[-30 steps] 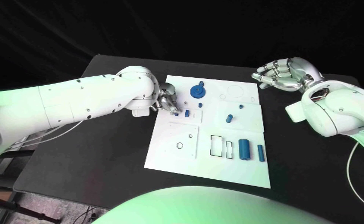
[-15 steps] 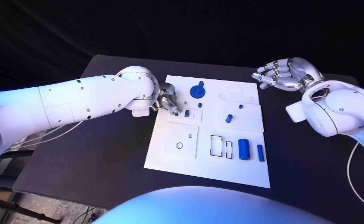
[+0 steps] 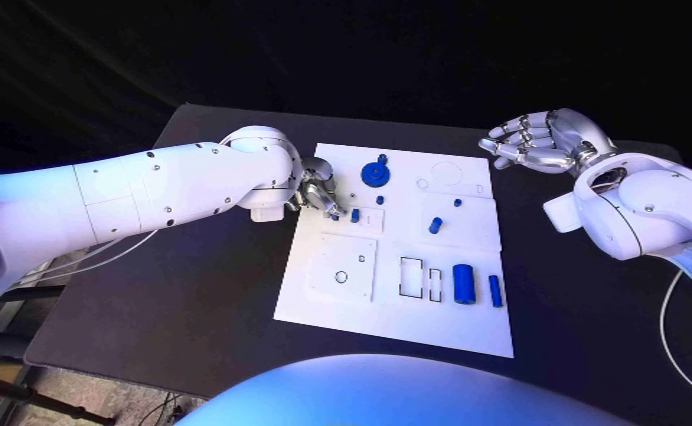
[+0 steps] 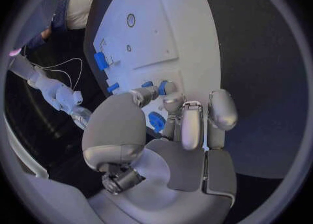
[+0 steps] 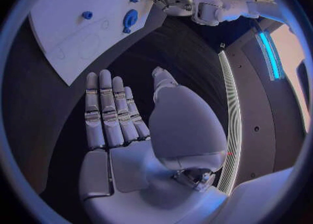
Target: Assemble the parts on the task board
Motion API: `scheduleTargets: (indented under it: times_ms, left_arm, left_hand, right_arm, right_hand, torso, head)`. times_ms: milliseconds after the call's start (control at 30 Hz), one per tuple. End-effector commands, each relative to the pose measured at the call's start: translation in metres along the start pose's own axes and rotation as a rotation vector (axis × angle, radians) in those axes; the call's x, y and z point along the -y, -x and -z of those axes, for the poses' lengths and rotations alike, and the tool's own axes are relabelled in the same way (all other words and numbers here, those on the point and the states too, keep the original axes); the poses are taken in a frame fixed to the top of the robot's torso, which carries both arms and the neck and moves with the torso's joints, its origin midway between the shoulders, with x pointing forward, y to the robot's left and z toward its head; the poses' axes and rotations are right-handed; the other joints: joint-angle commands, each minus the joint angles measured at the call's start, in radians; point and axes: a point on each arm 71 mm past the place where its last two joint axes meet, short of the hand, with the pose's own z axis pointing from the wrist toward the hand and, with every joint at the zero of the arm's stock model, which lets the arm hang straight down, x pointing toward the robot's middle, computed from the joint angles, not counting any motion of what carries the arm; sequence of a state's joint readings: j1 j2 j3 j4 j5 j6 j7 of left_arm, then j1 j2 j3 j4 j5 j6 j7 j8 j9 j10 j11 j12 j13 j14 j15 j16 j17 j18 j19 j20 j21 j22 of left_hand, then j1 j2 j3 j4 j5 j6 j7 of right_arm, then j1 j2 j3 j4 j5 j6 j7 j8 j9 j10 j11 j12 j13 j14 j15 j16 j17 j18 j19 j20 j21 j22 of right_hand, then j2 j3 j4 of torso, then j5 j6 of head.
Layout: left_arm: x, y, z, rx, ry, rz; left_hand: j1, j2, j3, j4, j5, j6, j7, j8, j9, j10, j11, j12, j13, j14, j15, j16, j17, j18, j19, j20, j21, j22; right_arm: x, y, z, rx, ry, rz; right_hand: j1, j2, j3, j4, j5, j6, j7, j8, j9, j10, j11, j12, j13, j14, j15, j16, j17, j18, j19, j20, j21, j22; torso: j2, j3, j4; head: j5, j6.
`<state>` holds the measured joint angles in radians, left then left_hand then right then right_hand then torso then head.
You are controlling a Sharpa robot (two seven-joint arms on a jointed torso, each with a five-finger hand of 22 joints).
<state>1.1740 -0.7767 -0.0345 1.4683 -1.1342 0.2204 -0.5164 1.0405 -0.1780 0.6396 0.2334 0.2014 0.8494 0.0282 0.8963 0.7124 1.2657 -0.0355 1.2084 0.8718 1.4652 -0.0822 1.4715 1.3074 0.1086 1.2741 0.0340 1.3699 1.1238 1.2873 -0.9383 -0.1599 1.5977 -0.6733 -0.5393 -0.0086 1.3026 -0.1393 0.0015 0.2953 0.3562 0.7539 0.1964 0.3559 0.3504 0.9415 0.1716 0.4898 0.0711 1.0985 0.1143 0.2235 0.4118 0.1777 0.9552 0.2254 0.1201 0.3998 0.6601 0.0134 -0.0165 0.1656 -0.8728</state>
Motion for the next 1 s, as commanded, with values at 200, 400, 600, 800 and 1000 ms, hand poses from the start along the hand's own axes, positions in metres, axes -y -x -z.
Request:
scheduleTargets:
  times_ms: [200, 400, 600, 800, 1000]
  left_arm:
    - [0.0005, -0.0103, -0.0042, -0.050, 0.002, -0.013]
    - [-0.0011, -0.0094, -0.0049, -0.048, 0.008, -0.013]
    - [-0.0031, -0.0085, -0.0055, -0.046, 0.013, -0.011]
    - [-0.0047, -0.0080, -0.0057, -0.044, 0.018, -0.011]
    - [-0.0062, -0.0072, -0.0055, -0.040, 0.021, -0.011]
  left_hand:
    - [-0.018, -0.001, -0.032, 0.013, -0.002, 0.000, 0.004, -0.008, 0.000, 0.001, 0.000, 0.002, -0.004, 0.050, -0.007, 0.005, 0.027, -0.014, 0.005, -0.006, 0.000, -0.001]
    - [-0.022, -0.002, -0.048, 0.022, -0.002, 0.001, 0.004, -0.009, 0.000, -0.001, 0.001, 0.001, -0.006, 0.050, -0.007, 0.005, 0.027, -0.014, 0.004, -0.006, 0.000, -0.002]
    - [-0.027, -0.005, -0.075, 0.036, -0.002, 0.002, 0.005, -0.010, 0.000, -0.001, 0.001, 0.001, -0.006, 0.050, -0.007, 0.005, 0.027, -0.014, 0.005, -0.006, -0.001, -0.002]
    - [-0.031, -0.010, -0.112, 0.051, -0.003, 0.003, 0.005, -0.012, 0.001, -0.001, 0.001, 0.002, -0.005, 0.050, -0.007, 0.005, 0.027, -0.014, 0.005, -0.006, -0.002, -0.002]
    - [-0.043, -0.020, -0.165, 0.056, -0.004, 0.004, 0.006, -0.016, 0.000, -0.002, 0.002, 0.001, -0.007, 0.050, -0.006, 0.005, 0.027, -0.014, 0.005, -0.005, -0.003, -0.002]
  right_arm:
    - [-0.0008, -0.0015, 0.0000, -0.014, 0.011, 0.002]
    - [-0.0007, -0.0012, 0.0004, -0.013, 0.011, 0.002]
    - [-0.0007, -0.0012, 0.0004, -0.013, 0.011, 0.002]
    - [-0.0005, -0.0008, 0.0005, -0.012, 0.010, 0.003]
    - [-0.0003, -0.0010, 0.0006, -0.016, 0.010, 0.003]
  right_hand:
    - [0.000, 0.009, -0.008, -0.002, 0.004, -0.007, 0.040, 0.005, -0.002, -0.008, -0.002, 0.007, -0.002, -0.005, 0.004, -0.005, -0.001, 0.004, -0.004, 0.006, -0.004, -0.001]
    - [-0.001, 0.009, -0.008, -0.002, 0.004, -0.007, 0.040, 0.005, -0.002, -0.008, -0.002, 0.007, -0.002, -0.005, 0.004, -0.005, -0.001, 0.004, -0.004, 0.006, -0.004, -0.001]
    - [-0.001, 0.009, -0.009, -0.002, 0.004, -0.007, 0.041, 0.005, -0.002, -0.009, -0.002, 0.007, -0.002, -0.005, 0.004, -0.005, -0.001, 0.004, -0.004, 0.006, -0.004, -0.002]
    - [-0.002, 0.009, -0.010, -0.002, 0.003, -0.007, 0.041, 0.006, -0.002, -0.009, -0.002, 0.008, -0.002, -0.005, 0.004, -0.005, -0.001, 0.004, -0.004, 0.006, -0.004, -0.002]
    - [-0.005, 0.010, -0.014, -0.001, 0.002, -0.009, 0.041, 0.007, -0.003, -0.010, -0.002, 0.009, -0.003, -0.006, 0.004, -0.006, -0.002, 0.004, -0.004, 0.006, -0.005, -0.003]
  torso:
    - [0.000, -0.0003, -0.0001]
    - [0.000, 0.0005, 0.0004]
    - [0.000, 0.0004, -0.0002]
    - [0.000, 0.0000, -0.0004]
    - [0.000, -0.0006, 0.0001]
  head:
    - [-0.001, 0.000]
    - [-0.001, 0.000]
    - [-0.001, 0.000]
    - [-0.001, 0.000]
    - [0.000, 0.000]
